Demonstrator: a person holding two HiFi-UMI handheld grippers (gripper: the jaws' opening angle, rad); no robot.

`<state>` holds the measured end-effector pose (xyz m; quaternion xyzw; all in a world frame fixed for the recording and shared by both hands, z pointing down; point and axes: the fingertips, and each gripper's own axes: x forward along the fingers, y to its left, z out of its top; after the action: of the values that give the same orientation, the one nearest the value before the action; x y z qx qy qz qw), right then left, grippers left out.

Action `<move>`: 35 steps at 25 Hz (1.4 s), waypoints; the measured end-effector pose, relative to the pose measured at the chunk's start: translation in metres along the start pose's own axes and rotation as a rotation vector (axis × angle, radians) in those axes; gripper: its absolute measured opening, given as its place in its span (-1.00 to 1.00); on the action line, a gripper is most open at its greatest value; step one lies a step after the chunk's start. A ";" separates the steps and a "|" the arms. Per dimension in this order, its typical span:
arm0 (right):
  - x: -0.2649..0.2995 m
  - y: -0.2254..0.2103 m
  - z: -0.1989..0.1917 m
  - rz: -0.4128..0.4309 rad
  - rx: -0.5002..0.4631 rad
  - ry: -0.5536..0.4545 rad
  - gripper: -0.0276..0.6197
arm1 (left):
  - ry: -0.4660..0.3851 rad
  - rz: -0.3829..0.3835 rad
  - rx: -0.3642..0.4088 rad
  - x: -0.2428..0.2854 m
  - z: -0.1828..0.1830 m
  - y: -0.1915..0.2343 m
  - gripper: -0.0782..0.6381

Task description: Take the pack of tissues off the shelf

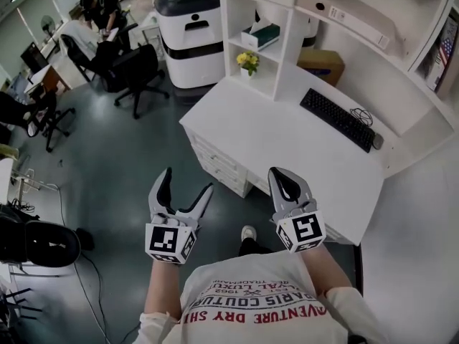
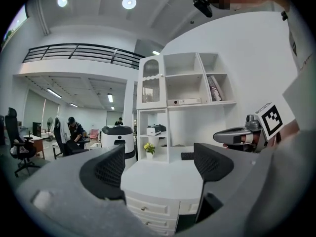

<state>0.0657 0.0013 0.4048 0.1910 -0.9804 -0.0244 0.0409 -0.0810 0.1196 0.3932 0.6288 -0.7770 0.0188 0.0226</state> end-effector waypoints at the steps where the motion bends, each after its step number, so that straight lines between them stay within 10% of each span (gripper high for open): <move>1: 0.011 -0.013 0.000 0.003 -0.010 0.002 -0.91 | -0.005 -0.002 -0.004 0.019 0.002 0.002 0.44; 14: 0.113 -0.130 0.000 -0.027 -0.036 0.026 -0.91 | 0.027 -0.042 -0.051 0.194 -0.004 0.019 0.44; 35: 0.249 -0.257 0.016 -0.453 0.013 0.011 -0.91 | 0.066 -0.424 -0.025 0.465 0.017 0.062 0.54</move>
<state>-0.0700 -0.3293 0.3901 0.4067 -0.9124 -0.0256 0.0383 -0.2384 -0.3226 0.4032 0.7769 -0.6264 0.0245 0.0594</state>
